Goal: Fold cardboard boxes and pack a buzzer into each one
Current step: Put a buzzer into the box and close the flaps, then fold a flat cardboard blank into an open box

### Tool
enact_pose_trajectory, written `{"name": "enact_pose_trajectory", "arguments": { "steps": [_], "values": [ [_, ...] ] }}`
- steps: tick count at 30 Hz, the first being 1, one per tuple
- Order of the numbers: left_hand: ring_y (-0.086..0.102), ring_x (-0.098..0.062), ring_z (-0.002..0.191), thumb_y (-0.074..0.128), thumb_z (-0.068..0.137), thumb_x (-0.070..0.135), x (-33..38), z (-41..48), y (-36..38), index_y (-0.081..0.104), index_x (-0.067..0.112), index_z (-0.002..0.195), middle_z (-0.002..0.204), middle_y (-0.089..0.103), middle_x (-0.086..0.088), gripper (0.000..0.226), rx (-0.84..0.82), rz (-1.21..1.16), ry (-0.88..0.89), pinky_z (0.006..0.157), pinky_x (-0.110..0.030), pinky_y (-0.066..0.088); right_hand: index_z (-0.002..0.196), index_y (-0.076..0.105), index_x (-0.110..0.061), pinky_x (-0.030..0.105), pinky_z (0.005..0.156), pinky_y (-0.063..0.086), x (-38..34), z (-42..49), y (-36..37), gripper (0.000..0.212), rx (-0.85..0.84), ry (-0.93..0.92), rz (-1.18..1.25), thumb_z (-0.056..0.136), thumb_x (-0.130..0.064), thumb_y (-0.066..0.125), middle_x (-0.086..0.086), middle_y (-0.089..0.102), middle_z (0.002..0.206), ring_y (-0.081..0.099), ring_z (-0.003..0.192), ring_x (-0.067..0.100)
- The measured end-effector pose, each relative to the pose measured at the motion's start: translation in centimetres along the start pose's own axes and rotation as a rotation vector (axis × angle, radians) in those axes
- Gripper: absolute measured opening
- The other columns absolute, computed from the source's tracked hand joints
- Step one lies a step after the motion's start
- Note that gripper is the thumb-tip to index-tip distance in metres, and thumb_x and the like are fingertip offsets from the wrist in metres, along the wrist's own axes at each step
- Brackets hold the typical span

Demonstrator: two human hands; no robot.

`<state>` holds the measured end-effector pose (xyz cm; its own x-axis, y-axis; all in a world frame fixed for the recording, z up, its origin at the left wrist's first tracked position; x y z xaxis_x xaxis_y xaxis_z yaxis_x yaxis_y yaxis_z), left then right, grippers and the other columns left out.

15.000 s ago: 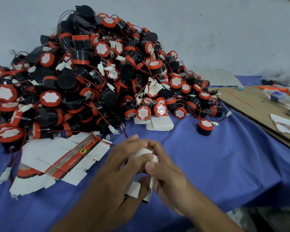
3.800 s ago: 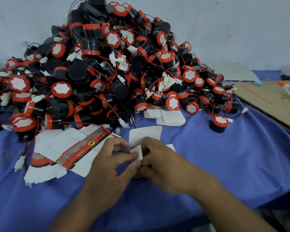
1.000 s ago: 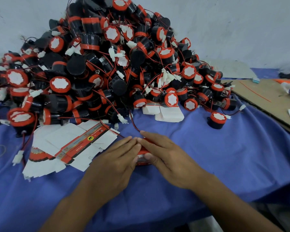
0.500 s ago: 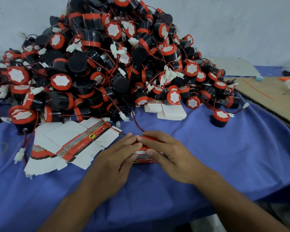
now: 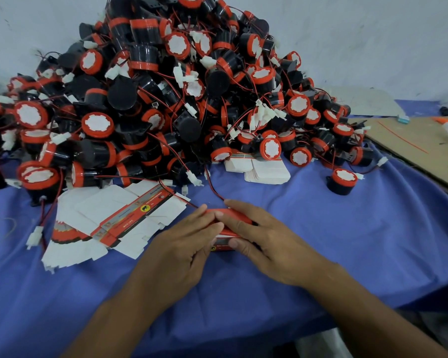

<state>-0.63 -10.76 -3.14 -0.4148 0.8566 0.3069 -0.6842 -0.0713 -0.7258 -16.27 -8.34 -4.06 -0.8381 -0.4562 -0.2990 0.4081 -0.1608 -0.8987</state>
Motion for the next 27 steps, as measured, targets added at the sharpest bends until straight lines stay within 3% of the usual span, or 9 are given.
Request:
{"name": "enact_pose_trajectory", "arguments": {
  "steps": [6,14,18,22,24,27],
  "values": [
    [0.047,-0.008,0.135,0.063,0.090,0.013,-0.5,-0.3,-0.3,0.065,0.006,0.128,0.138,0.057,0.002,0.039,0.030,-0.196,-0.140,0.110,-0.018,0.037,0.154,0.040,-0.025,0.038,0.113,0.041,0.5,0.0,0.1,0.050,0.023,0.038,0.129,0.106,-0.034,0.049,0.000,0.033,0.161,0.035,0.146,0.015],
    [0.051,-0.018,0.134,0.061,0.093,0.014,-0.4,-0.1,-0.3,0.074,0.005,0.110,0.135,0.062,-0.002,0.024,-0.019,-0.101,-0.061,0.106,-0.027,0.044,0.156,0.035,-0.027,0.038,0.115,0.038,0.5,0.0,0.3,0.051,-0.028,0.032,0.081,0.107,-0.038,0.047,-0.001,0.027,0.164,0.033,0.148,0.017],
    [0.047,-0.014,0.138,0.050,0.097,0.030,-0.1,-0.1,-0.2,0.073,0.007,0.111,0.138,0.059,0.000,0.035,-0.058,-0.103,-0.074,0.108,-0.024,0.041,0.156,0.033,-0.029,0.040,0.117,0.037,-0.1,-0.1,0.1,0.055,-0.048,0.044,-0.054,0.106,-0.051,0.036,0.003,0.021,0.166,0.031,0.147,0.024],
    [0.045,-0.009,0.135,0.045,0.098,0.045,-0.7,-0.2,-0.4,0.065,0.012,0.125,0.142,0.052,0.008,0.047,-0.123,-0.083,-0.167,0.109,-0.016,0.034,0.154,0.040,-0.024,0.037,0.110,0.041,-0.5,-0.2,-0.1,0.054,-0.016,0.069,-0.043,0.105,-0.047,0.042,0.007,0.037,0.154,0.044,0.131,0.026],
    [0.050,-0.018,0.130,0.054,0.095,0.046,-1.9,-0.4,-1.3,0.061,0.010,0.130,0.140,0.055,0.000,0.050,-0.117,0.022,-0.275,0.107,-0.027,0.040,0.151,0.044,-0.023,0.033,0.106,0.043,-0.2,-0.5,-0.5,0.054,-0.010,0.099,-0.005,0.104,-0.047,0.048,0.005,0.041,0.147,0.045,0.126,0.022],
    [0.059,-0.041,0.117,0.082,0.078,0.024,-4.2,-0.7,-2.9,0.063,-0.002,0.122,0.129,0.061,-0.021,0.053,-0.132,0.337,-0.418,0.098,-0.049,0.048,0.146,0.050,-0.024,0.027,0.103,0.043,0.1,-1.1,-2.8,0.052,-0.003,0.154,0.018,0.099,-0.046,0.056,-0.002,0.047,0.136,0.047,0.119,0.013]
  ]
}}
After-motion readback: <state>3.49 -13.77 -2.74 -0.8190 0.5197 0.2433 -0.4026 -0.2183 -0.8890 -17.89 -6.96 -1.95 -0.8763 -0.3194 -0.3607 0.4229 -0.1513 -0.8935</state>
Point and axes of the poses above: each hand's wrist, its own z-axis towards the middle knuckle, its own y-axis out of the palm, x = y × z, the point moved 7 cm from there along z, towards the middle knuckle
